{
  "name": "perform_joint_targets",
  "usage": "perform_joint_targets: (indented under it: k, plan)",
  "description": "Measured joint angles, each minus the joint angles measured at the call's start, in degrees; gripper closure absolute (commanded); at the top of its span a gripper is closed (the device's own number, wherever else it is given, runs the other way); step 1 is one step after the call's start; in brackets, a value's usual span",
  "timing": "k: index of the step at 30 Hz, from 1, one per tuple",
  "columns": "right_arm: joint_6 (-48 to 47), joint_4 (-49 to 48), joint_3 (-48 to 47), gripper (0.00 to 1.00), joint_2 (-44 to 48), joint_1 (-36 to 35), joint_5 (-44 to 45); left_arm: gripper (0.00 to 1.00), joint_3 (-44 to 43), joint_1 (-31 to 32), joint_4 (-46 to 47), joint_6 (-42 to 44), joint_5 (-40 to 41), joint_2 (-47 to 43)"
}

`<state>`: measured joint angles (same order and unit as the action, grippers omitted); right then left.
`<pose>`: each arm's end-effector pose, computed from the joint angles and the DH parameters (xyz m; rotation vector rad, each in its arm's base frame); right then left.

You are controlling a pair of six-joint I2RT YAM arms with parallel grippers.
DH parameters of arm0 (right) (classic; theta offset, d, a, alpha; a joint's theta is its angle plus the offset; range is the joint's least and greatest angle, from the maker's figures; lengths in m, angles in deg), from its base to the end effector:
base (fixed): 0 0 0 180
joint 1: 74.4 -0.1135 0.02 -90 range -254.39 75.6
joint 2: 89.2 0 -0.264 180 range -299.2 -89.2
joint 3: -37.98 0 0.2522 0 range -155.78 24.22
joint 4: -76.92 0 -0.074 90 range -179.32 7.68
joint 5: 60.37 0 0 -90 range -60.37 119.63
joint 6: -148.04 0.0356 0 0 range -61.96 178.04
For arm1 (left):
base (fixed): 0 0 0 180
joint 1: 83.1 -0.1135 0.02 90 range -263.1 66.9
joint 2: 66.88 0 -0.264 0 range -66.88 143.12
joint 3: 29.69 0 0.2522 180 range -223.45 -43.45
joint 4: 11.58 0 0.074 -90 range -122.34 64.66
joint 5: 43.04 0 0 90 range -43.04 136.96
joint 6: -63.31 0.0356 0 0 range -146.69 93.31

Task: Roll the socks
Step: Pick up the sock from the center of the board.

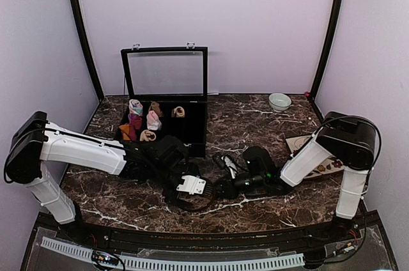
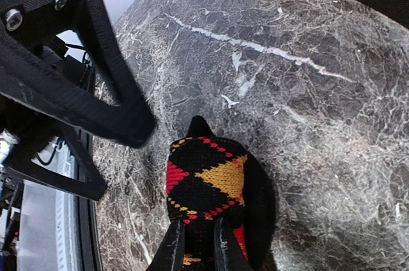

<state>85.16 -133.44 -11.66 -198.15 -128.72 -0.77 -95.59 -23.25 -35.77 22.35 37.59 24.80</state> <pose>0.1756 0.2754 0.0956 -0.8966 2.1433 1.3548 0.1582 -0.2840 0.1841 2.0328 1.3632 -0.2835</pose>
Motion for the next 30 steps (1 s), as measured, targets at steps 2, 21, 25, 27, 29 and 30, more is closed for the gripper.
perform_joint_targets:
  k: [2,21,25,27,29,30]
  plan:
    - [1.79,-0.28,0.0,1.0,-0.22,0.33,-1.29,0.09,0.0,0.44,2.82,0.92,2.84,1.49]
    - [25.77,-11.41,0.72,1.0,-4.63,4.09,-12.28,0.29,-0.55,4.42,10.86,3.06,12.17,7.5]
    - [30.75,-15.52,0.72,1.0,-5.01,4.11,-12.94,0.48,-0.55,4.46,12.87,3.52,15.45,8.28]
    - [33.29,-17.75,0.55,1.0,-5.42,4.15,-13.09,0.56,-0.55,4.46,14.19,4.39,17.55,8.48]
    - [35.34,-18.97,0.09,1.0,-5.77,4.83,-13.09,0.64,-0.52,4.61,15.15,5.14,19.78,8.61]
    - [36.09,-19.37,-0.11,1.0,-5.9,5.05,-13.09,0.7,-0.52,4.72,15.52,5.62,20.83,8.63]
